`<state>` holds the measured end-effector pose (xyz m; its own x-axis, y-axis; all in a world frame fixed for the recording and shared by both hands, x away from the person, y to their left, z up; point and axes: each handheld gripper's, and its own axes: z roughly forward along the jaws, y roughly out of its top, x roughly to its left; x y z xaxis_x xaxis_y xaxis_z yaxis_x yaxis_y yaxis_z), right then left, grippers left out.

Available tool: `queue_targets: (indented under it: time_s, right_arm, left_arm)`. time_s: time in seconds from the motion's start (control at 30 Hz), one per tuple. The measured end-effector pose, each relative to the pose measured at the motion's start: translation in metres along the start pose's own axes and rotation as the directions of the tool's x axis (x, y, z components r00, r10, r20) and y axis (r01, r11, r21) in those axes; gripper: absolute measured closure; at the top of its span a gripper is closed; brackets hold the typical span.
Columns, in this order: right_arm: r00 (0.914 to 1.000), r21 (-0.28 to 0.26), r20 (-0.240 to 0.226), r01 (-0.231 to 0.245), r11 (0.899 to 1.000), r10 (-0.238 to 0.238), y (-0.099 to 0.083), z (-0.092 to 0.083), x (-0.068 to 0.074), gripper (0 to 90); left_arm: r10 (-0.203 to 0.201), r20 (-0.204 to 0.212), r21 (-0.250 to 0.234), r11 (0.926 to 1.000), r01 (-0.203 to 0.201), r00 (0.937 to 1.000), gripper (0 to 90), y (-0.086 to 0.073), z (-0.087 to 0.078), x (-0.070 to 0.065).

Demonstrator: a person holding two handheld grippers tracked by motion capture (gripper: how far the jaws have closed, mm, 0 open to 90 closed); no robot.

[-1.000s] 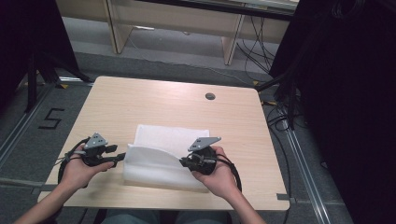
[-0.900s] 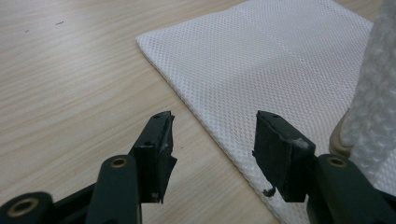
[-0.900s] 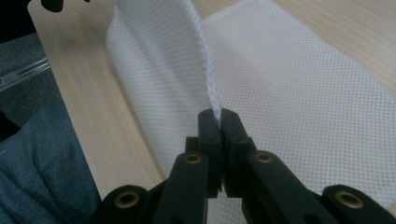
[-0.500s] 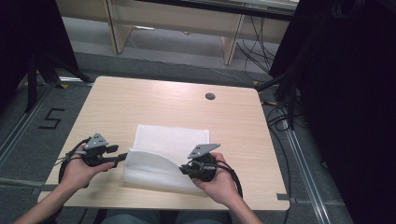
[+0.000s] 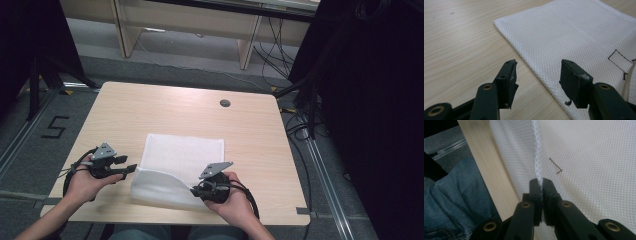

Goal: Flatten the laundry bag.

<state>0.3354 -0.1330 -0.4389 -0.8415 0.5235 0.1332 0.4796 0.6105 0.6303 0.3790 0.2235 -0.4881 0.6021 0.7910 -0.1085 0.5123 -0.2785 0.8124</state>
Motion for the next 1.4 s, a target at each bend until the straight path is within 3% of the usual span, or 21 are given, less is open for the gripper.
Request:
queue_targets:
  time_s: [0.03,0.07,0.23,0.3,0.4,0.7,0.8,0.9,0.93,1.0,1.1,1.2,1.27,1.33,1.4]
  right_arm:
    - [1.0000,-0.018,-0.003,-0.008,1.000,0.008,-0.001,0.003,0.001,87.9]
    - [1.0000,0.007,-0.003,-0.002,1.000,0.002,-0.001,0.001,0.001,87.9]
    - [0.9999,0.008,-0.006,0.009,1.000,-0.009,-0.002,0.001,0.002,87.5]
    - [0.9997,0.009,-0.022,-0.007,1.000,0.007,-0.003,0.001,0.004,87.2]
    - [0.9992,0.008,-0.038,0.013,1.000,-0.013,-0.005,0.001,0.007,86.6]
    - [0.9969,0.027,-0.079,0.006,1.000,-0.004,-0.011,0.001,0.012,85.1]
    - [0.9960,0.047,-0.085,-0.025,0.999,0.029,-0.014,-0.001,0.016,84.0]
    - [0.9941,0.040,-0.107,-0.010,0.999,0.015,-0.016,0.000,0.016,83.5]
    - [0.9938,0.039,-0.110,-0.009,0.999,0.013,-0.017,0.001,0.016,83.2]
    - [0.9920,0.057,-0.120,-0.034,0.998,0.041,-0.019,-0.001,0.018,81.3]
    - [0.9921,0.054,-0.118,-0.036,0.998,0.043,-0.020,-0.001,0.018,80.3]
    - [0.9915,0.053,-0.123,-0.035,0.998,0.041,-0.020,0.000,0.018,79.5]
    - [0.9917,0.066,-0.114,-0.052,0.996,0.059,-0.020,0.000,0.018,78.7]
    - [0.9913,0.075,-0.111,-0.063,0.995,0.071,-0.019,0.000,0.019,78.3]
    - [0.9905,0.078,-0.122,-0.055,0.995,0.064,-0.019,0.001,0.020,76.8]
  left_arm:
    - [0.001,0.002,0.001,1.0000,-0.001,1.0000,46.8,0.000,0.000,0.000]
    - [0.000,0.000,0.001,1.0000,0.000,1.0000,46.8,0.000,0.000,0.000]
    - [0.018,0.006,0.016,0.9997,-0.018,0.9998,46.8,0.000,-0.001,0.001]
    - [0.017,0.006,0.007,0.9998,-0.017,0.9998,46.8,0.000,0.000,0.000]
    - [0.013,0.027,-0.004,0.9999,-0.013,0.9996,46.8,0.000,0.001,-0.002]
    - [0.035,0.056,-0.005,0.9994,-0.035,0.9978,46.8,0.001,0.005,-0.007]
    - [0.044,0.064,0.002,0.9990,-0.044,0.9970,46.9,0.001,0.005,-0.007]
    - [0.051,0.077,0.011,0.9986,-0.052,0.9957,46.9,0.001,0.006,-0.008]
    - [0.034,0.073,0.002,0.9994,-0.034,0.9967,47.0,0.000,0.007,-0.010]
    - [0.059,0.092,0.011,0.9981,-0.060,0.9940,47.3,0.000,0.009,-0.012]
    - [0.061,0.115,0.024,0.9977,-0.064,0.9915,48.1,0.000,0.012,-0.016]
    - [0.090,0.149,0.042,0.9943,-0.097,0.9847,49.3,-0.001,0.017,-0.022]
    - [0.129,0.199,0.063,0.9876,-0.144,0.9715,50.8,-0.001,0.022,-0.028]
    - [0.129,0.209,0.054,0.9882,-0.143,0.9694,51.2,-0.002,0.024,-0.031]
    - [0.134,0.240,0.076,0.9848,-0.156,0.9614,52.8,-0.003,0.027,-0.035]
